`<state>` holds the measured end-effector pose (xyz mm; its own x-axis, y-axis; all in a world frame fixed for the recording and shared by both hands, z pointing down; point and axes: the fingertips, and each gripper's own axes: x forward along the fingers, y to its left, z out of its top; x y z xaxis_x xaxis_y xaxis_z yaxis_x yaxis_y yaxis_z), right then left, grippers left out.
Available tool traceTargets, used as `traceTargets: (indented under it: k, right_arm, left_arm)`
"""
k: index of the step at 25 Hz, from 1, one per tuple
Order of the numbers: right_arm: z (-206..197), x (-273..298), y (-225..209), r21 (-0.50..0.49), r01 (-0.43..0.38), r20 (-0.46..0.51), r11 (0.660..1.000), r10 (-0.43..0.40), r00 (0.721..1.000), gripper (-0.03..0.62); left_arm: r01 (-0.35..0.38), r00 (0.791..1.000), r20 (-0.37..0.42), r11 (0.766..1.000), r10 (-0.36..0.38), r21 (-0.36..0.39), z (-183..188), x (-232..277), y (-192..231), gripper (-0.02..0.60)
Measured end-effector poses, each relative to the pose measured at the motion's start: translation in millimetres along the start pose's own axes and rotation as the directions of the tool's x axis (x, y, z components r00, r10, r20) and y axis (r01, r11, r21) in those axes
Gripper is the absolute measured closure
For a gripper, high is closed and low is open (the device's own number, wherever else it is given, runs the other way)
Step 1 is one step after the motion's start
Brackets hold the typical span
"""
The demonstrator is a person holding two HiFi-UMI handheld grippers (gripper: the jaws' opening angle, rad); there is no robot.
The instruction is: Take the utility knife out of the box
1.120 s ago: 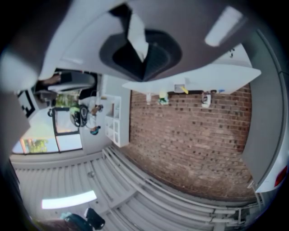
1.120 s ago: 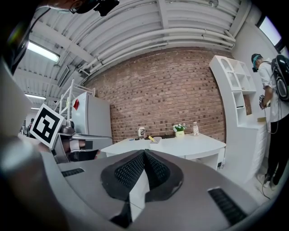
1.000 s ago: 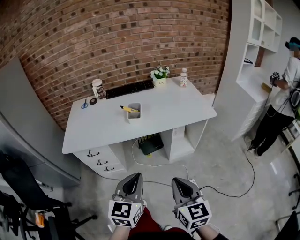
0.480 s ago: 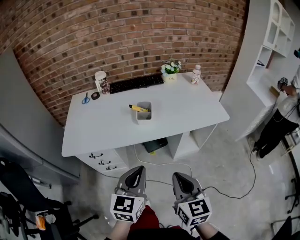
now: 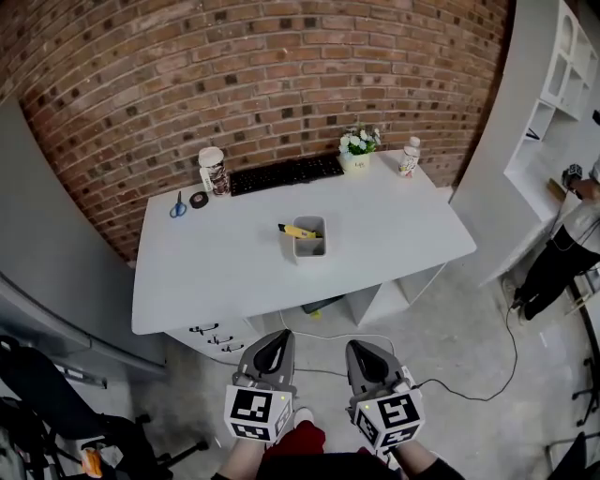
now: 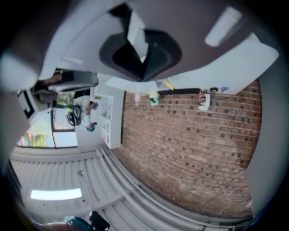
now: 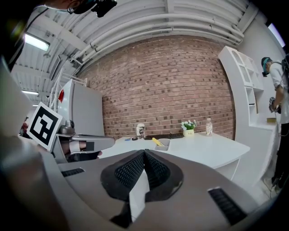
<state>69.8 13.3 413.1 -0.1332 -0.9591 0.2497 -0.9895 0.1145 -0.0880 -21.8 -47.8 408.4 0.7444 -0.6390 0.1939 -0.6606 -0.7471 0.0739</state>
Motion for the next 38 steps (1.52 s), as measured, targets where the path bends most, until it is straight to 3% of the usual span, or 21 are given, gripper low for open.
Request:
traceTargets:
  k: [12, 29, 38]
  right_arm:
    - [18, 47, 10, -0.020, 0.050, 0.020, 0.999, -0.049, 0.999, 0.586]
    - [17, 65, -2, -0.013, 0.084, -0.010, 0.996, -0.084, 0.996, 0.586]
    - [21, 93, -23, -0.004, 0.082, -0.016, 0.997, -0.082, 0.996, 0.586]
  left_arm:
    - [0.031, 0.999, 0.005, 1.000, -0.031, -0.001, 5, 22, 48, 0.578]
    - [0.061, 0.998, -0.022, 0.998, -0.060, 0.011, 5, 49, 58, 0.578]
    - [0.035, 0.999, -0.034, 0.999, -0.035, 0.010, 5, 84, 76, 0.578]
